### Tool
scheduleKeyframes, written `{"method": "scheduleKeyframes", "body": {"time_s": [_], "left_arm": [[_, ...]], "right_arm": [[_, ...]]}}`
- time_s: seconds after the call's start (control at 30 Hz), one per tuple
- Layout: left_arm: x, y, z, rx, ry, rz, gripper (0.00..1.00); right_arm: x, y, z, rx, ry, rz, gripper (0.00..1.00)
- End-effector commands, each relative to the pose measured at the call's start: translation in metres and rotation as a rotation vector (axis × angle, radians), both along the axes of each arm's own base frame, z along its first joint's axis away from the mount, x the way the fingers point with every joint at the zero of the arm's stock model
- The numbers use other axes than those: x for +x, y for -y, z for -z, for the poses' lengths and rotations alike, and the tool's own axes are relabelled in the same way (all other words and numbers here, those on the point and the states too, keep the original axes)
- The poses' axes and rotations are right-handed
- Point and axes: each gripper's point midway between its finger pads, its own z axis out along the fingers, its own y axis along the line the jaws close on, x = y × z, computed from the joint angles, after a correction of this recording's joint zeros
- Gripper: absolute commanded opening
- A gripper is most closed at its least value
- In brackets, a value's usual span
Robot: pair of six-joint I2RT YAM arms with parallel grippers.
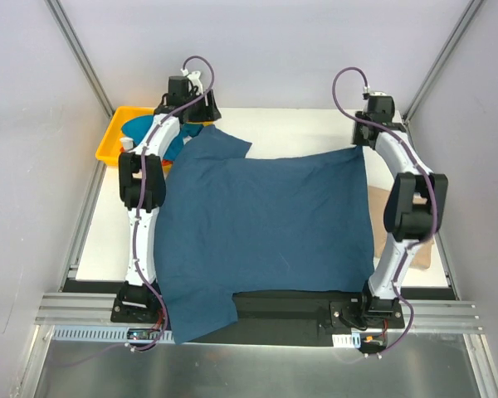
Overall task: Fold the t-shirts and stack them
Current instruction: Flatten the tshirt out
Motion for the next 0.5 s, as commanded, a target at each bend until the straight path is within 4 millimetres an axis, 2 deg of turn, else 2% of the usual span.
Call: {"method": "scheduleKeyframes", "body": {"time_s": [0.0,0.03,0.07,0.1,0.13,0.17,0.2,0.23,0.27,0.3,0.33,0.37,0.4,0.43,0.47], "left_arm": [[0.015,0.009,-0.093,-0.038,0.218,0.013,0.79],[0.012,0.010,-0.106,-0.042,0.236,0.017,0.85],[0.009,0.012,-0.112,-0.045,0.243,0.020,0.97],[0.005,0.014,-0.115,-0.047,0.242,0.024,0.99],[-0.003,0.015,-0.135,-0.051,0.270,0.032,0.99],[-0.009,0.022,-0.142,-0.053,0.276,0.044,0.99],[-0.015,0.024,-0.137,-0.045,0.263,0.050,0.99],[-0.026,0.028,-0.156,-0.044,0.290,0.060,0.99],[-0.031,0.030,-0.159,-0.033,0.294,0.053,0.99],[-0.039,0.036,-0.148,-0.015,0.270,0.058,0.99],[-0.050,0.036,-0.165,-0.010,0.293,0.048,0.99],[-0.055,0.033,-0.165,0.007,0.289,0.016,0.99],[-0.066,0.038,-0.148,0.012,0.240,0.010,0.99],[-0.080,0.036,-0.165,0.004,0.260,0.002,0.99],[-0.090,0.038,-0.165,-0.002,0.249,0.004,0.99]], "right_arm": [[0.040,-0.015,-0.041,0.091,0.087,-0.053,0.74],[0.039,-0.017,-0.043,0.099,0.087,-0.052,0.84],[0.037,-0.017,-0.044,0.104,0.086,-0.049,0.99],[0.034,-0.017,-0.050,0.112,0.095,-0.043,0.97],[0.029,-0.018,-0.064,0.117,0.119,-0.041,0.97],[0.024,-0.018,-0.068,0.125,0.123,-0.035,0.97],[0.015,-0.019,-0.063,0.134,0.104,-0.034,0.97],[0.005,-0.021,-0.081,0.151,0.134,-0.025,0.97],[-0.003,-0.026,-0.085,0.179,0.135,-0.048,0.97],[-0.015,-0.030,-0.074,0.195,0.104,-0.056,0.97],[-0.028,-0.038,-0.092,0.234,0.135,-0.077,0.97],[-0.038,-0.042,-0.091,0.255,0.129,-0.083,0.97],[-0.052,-0.045,-0.079,0.278,0.095,-0.085,0.97],[-0.067,-0.052,-0.091,0.315,0.112,-0.105,0.97],[-0.078,-0.057,-0.090,0.332,0.097,-0.109,0.97]]}}
